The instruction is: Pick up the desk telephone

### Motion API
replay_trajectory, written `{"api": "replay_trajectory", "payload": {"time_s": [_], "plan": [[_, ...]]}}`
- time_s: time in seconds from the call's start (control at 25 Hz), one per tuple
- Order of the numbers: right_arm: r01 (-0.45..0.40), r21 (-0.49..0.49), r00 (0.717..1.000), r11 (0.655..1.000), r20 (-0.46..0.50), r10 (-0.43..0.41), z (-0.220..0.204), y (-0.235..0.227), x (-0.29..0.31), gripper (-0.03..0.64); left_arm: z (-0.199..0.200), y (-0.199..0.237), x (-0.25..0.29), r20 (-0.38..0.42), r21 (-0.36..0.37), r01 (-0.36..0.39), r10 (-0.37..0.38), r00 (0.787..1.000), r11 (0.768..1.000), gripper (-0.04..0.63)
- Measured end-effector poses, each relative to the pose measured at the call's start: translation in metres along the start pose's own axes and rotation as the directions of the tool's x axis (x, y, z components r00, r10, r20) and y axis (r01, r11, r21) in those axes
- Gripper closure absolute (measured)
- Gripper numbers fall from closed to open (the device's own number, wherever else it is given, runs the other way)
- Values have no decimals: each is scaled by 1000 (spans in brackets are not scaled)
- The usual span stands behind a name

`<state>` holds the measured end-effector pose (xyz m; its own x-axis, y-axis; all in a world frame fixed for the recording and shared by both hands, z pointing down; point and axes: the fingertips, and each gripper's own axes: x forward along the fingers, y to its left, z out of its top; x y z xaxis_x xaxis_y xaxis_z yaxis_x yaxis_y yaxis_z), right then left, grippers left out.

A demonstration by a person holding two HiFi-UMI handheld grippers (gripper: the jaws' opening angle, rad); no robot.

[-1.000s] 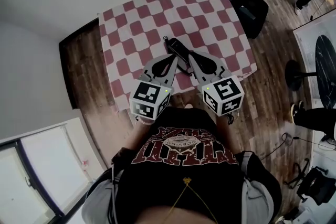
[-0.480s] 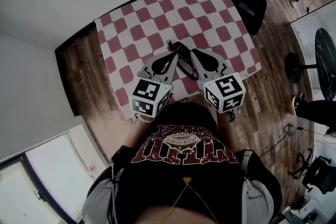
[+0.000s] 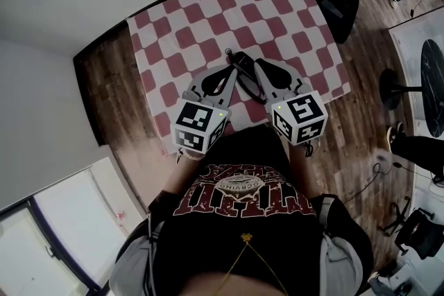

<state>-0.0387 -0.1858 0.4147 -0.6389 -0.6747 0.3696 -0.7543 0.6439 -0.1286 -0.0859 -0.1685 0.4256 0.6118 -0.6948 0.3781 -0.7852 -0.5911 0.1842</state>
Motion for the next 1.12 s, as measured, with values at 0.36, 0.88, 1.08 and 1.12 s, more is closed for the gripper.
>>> {"api": "replay_trajectory", "payload": {"time_s": [0.36,0.88,1.08,1.12], "plan": [[-110,-38,993,993,-39,108,9,-24,11,597,12,4,24,11,-62,-102,103,995,993,595],[-240,-64,968,969,-83,235,7,-31,31,597,15,12,40,1,-112,-205,206,979,972,595],[-263,-70,961,962,-111,255,-1,-32,38,597,14,15,41,-4,-123,-222,224,975,967,595],[-265,-71,959,961,-118,256,-4,-32,39,597,13,16,41,-5,-123,-225,226,974,966,595]]}}
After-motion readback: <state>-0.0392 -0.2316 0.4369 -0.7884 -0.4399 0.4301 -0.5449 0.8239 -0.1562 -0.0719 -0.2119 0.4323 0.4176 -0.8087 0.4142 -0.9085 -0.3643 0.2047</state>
